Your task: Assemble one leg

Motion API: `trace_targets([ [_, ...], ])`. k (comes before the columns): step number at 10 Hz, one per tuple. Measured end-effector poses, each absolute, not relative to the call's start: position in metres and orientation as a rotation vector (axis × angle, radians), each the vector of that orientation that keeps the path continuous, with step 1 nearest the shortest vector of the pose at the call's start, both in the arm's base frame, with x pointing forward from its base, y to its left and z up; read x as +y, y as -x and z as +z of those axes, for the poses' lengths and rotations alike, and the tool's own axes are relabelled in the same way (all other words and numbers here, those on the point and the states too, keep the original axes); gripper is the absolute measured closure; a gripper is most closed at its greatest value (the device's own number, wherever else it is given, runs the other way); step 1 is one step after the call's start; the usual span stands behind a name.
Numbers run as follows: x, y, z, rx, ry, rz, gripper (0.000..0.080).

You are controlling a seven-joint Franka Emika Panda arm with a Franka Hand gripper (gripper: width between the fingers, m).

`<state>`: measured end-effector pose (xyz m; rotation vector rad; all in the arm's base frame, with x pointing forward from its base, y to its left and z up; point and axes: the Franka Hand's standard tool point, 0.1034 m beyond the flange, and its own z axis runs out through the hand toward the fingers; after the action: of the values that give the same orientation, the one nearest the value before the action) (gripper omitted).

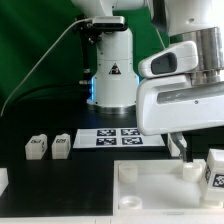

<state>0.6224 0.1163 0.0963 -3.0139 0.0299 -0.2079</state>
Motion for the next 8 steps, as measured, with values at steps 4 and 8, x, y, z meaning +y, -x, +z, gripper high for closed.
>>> trace_targets([
  [4,0.1047,-0.6337,0.0875,0.077,3.019,-0.159,0.015],
  [8,0.1058,-0.6328,0.0859,0.163,3.012,-0.127,0.0294],
])
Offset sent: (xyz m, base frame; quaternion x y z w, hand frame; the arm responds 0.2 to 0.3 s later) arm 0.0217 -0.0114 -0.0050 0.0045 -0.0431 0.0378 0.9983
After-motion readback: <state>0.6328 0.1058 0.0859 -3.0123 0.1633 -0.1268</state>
